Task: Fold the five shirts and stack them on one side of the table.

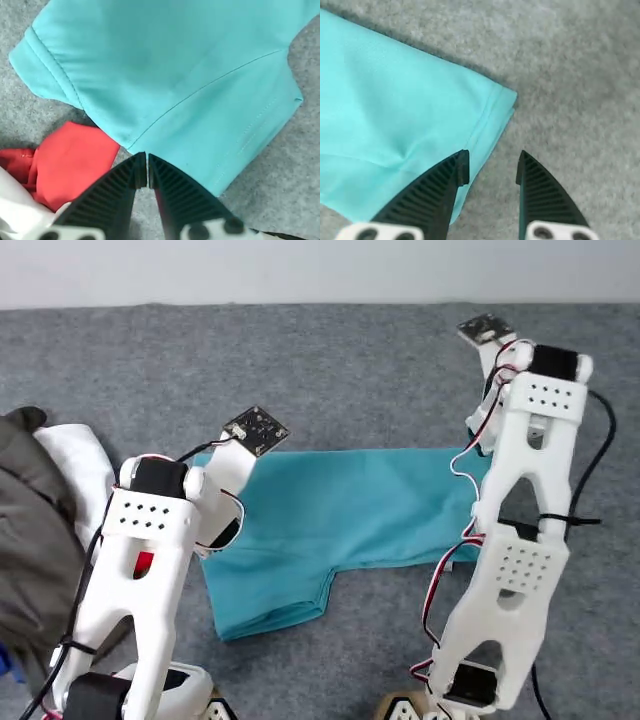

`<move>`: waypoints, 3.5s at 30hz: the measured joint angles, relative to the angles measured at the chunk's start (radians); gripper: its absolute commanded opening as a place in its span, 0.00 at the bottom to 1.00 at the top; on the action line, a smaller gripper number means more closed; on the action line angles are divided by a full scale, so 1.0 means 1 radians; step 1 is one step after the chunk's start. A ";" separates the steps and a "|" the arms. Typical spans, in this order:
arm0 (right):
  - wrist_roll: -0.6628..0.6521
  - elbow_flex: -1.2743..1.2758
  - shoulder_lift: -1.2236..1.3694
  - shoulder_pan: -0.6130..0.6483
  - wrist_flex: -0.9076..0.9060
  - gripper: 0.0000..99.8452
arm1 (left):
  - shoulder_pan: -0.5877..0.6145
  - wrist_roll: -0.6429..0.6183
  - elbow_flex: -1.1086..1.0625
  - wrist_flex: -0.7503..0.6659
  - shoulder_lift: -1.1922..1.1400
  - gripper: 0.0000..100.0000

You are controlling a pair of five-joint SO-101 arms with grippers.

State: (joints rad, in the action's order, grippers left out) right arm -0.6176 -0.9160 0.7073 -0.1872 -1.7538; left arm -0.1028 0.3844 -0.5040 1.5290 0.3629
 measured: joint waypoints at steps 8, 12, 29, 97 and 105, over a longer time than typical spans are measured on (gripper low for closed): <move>0.011 0.445 -0.284 0.000 0.000 0.15 | 0.000 0.000 0.000 0.000 0.000 0.02; -0.012 0.609 -0.382 0.000 0.000 0.15 | 0.000 0.000 0.000 0.000 0.000 0.02; -0.325 0.887 -0.439 -0.066 0.000 0.15 | 0.000 0.000 0.000 0.043 0.000 0.02; -0.172 0.485 -0.262 -0.054 0.167 0.05 | 0.000 0.000 0.000 0.043 0.000 0.02; 0.091 0.485 -0.157 0.034 0.210 0.05 | 0.000 0.000 0.000 0.043 0.000 0.02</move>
State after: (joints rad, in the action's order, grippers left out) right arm -0.5271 -0.4312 0.5508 -0.1534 -1.5436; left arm -0.1028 0.3844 -0.5040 1.5719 0.3629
